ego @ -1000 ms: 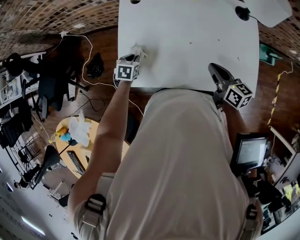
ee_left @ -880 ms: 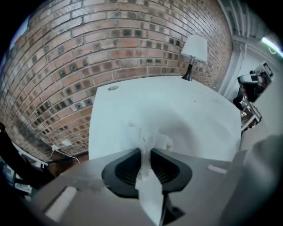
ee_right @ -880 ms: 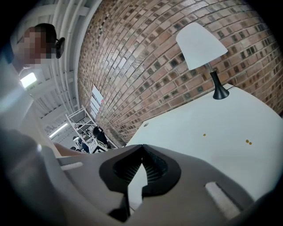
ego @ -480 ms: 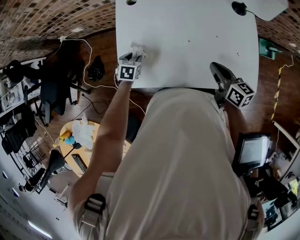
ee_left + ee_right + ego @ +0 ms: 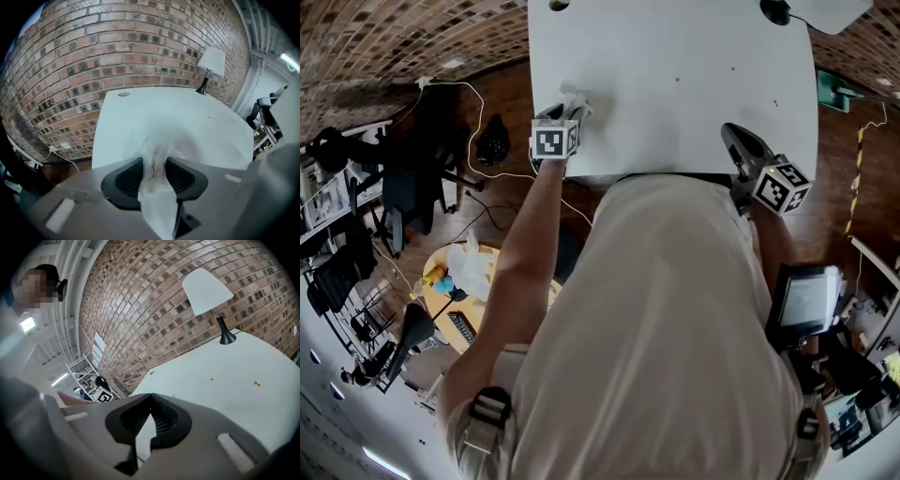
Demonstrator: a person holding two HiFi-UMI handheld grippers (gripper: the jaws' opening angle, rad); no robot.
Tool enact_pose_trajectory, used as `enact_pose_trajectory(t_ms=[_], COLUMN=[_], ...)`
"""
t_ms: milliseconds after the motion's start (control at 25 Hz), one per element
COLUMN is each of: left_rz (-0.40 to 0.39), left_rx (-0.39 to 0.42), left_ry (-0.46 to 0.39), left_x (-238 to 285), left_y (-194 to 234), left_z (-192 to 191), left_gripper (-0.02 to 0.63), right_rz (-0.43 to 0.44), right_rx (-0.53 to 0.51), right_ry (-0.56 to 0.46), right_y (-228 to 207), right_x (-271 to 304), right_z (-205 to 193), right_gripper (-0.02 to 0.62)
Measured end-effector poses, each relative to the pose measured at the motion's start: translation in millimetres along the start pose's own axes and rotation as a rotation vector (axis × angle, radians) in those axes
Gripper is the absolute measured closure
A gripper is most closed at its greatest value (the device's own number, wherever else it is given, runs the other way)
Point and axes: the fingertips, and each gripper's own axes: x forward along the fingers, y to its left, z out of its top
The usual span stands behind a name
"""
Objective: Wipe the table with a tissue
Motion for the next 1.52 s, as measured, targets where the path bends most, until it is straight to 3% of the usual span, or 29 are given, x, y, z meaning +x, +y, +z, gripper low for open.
enact_pose_trajectory(t_ms=[160,400,600,720,880,960,1080,1200,1320,1520], left_rz=[0.025,0.005,-0.09,-0.15,-0.302,-0.325,-0.241,-0.075,0.048,0.05], left_rx=[-0.056,0.039,0.25,0.346,0.376,0.35,0.245,0.103,0.078,0.102], left_ry=[-0.004,0.028,-0.002,0.009,0.043,-0.006,-0.137,-0.193,-0.161,-0.065], left_x=[6.1,26.5,51.3,51.8,39.8,28.8,9.4,-3.1,-7.4,9.3], left_y=[-5.3,-32.6,-88.9,-126.7,-170.1,-175.2,-142.2,-71.1,-17.9,-13.1], left_z=[1.8,10.4,32.9,26.4,0.3,-2.3,16.6,25.1,19.1,-3.0], left_gripper=[0.502,0.509,0.512,0.517,0.52,0.522,0.523,0.522,0.522,0.522], right_rz=[-0.004,-0.016,-0.042,-0.047,-0.048,-0.046,-0.044,-0.046,-0.052,-0.061], right_rx=[0.003,0.013,0.02,0.023,0.022,0.021,0.008,0.004,0.005,0.023], right_ry=[-0.004,-0.008,-0.007,-0.01,-0.007,-0.01,-0.007,-0.003,0.001,-0.008], right_y=[1.7,3.2,-0.8,-1.0,0.8,2.1,3.6,4.3,4.0,0.5], right_x=[1.0,-2.0,-8.2,-9.2,-8.6,-6.6,-4.0,-2.0,-3.7,-7.2], right_z=[-0.9,-6.0,-9.7,-10.1,-11.6,-10.0,-5.6,-5.2,-7.7,-10.1], right_gripper=[0.591,0.591,0.591,0.591,0.591,0.591,0.591,0.591,0.591,0.591])
